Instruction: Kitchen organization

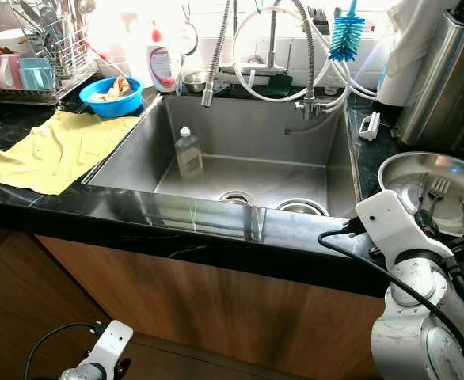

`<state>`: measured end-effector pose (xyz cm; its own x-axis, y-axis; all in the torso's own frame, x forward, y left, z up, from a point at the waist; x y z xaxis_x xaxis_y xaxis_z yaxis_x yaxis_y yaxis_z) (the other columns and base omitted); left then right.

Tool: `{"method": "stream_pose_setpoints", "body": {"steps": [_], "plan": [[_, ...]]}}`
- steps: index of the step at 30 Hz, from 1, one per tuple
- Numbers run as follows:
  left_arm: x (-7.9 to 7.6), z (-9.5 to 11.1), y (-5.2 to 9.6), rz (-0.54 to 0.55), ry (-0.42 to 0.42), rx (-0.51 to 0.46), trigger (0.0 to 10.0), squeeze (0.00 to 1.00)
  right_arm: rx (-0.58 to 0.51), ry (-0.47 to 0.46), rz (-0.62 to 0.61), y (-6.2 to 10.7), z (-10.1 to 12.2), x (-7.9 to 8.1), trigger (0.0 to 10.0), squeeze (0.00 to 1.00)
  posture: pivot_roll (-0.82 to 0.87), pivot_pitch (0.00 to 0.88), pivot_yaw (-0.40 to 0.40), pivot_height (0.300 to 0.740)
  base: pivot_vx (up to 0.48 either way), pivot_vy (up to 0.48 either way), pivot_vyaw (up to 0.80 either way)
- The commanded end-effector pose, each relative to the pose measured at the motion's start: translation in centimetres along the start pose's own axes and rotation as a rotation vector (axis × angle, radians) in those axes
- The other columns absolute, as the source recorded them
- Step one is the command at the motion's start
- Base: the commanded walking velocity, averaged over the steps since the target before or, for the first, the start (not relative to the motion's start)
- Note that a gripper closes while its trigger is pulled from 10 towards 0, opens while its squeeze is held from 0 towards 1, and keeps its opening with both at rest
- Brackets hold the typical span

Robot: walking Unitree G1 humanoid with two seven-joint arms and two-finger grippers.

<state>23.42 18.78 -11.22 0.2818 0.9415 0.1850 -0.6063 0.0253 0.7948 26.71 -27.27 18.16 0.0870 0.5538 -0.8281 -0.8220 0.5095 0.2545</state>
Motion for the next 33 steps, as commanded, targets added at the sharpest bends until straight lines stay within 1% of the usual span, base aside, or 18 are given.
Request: {"method": "stream_pose_setpoints", "body": {"steps": [1,2,3,4,5,6,20,24,28,29,31,33], "plan": [[0.4,-0.7,0.1,0.008,-0.006,0.025,10.0,0.0,0.006,-0.014,-0.003,0.0,-0.1,-0.2,10.0,0.0,-0.14,0.0,0.056,0.74,0.0,0.0,0.0],[0.4,-0.7,0.1,0.008,-0.006,0.025,10.0,0.0,0.005,-0.014,-0.004,0.0,-0.1,-0.2,10.0,0.0,-0.14,0.0,0.056,0.74,0.0,0.0,0.0],[0.4,-0.7,0.1,0.008,-0.006,0.025,10.0,0.0,0.003,-0.013,-0.003,0.0,0.0,-0.2,9.3,0.0,-0.14,0.0,0.055,0.74,0.0,0.0,0.0],[0.4,-0.7,0.1,0.008,-0.006,0.025,10.0,0.0,0.0,-0.013,-0.002,0.0,0.0,-0.2,5.5,0.0,-0.14,0.0,0.056,0.74,0.0,0.0,0.0],[0.4,-0.7,0.1,0.008,-0.006,0.025,10.0,0.0,-0.002,-0.012,-0.003,0.0,0.0,-0.2,1.0,0.0,-0.14,0.0,0.056,0.74,0.0,0.0,0.0],[0.4,-0.7,0.1,0.008,-0.006,0.025,10.0,0.0,-0.006,-0.013,-0.003,0.0,0.1,-0.3,0.0,0.0,-0.14,0.0,0.056,0.74,0.0,0.0,0.0],[0.3,-0.7,0.1,0.007,-0.006,0.023,10.0,0.0,-0.019,-0.013,-0.01,0.0,0.4,-0.4,0.0,0.0,-0.14,0.0,0.055,0.74,0.0,0.0,0.0],[0.3,-0.6,0.1,0.007,-0.006,0.023,10.0,0.0,-0.057,-0.001,-0.039,0.0,1.2,-0.9,0.0,0.0,-0.14,0.0,0.055,0.74,0.0,0.0,0.0],[0.3,-0.5,0.1,0.007,-0.006,0.019,10.0,0.0,-0.123,0.013,-0.108,0.1,2.6,-2.2,0.0,0.0,-0.14,0.0,0.054,0.74,0.0,0.0,0.0],[0.3,-0.5,0.1,0.006,-0.006,0.018,10.0,0.0,-0.125,0.011,-0.11,0.1,2.7,-2.2,0.0,0.0,-0.14,0.0,0.054,0.74,0.0,0.0,0.0],[0.3,-0.3,0.1,0.005,-0.007,0.011,10.0,0.0,-0.202,0.014,-0.157,0.5,4.3,-3.0,0.0,0.0,-0.14,0.0,0.055,0.74,0.0,0.0,0.0],[0.3,-0.1,0.0,0.004,-0.008,0.007,10.0,0.0,-0.234,-0.004,-0.176,0.7,5.1,-3.4,0.0,0.0,-0.14,0.0,0.055,0.74,0.0,0.0,0.0]]}}
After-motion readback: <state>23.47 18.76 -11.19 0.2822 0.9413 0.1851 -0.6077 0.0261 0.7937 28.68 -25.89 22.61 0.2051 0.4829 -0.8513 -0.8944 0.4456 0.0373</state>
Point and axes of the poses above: a point about 5 cm out from each wrist's last joint towards the gripper, its own y axis pointing back from the gripper into the wrist, its own z axis along the axis of the wrist's last joint, x = y × z, the point moved 5 cm from there along -y, pointing out of the wrist towards the gripper, and after that the axes turned 5 degrees about y, right-handed, at the moved point
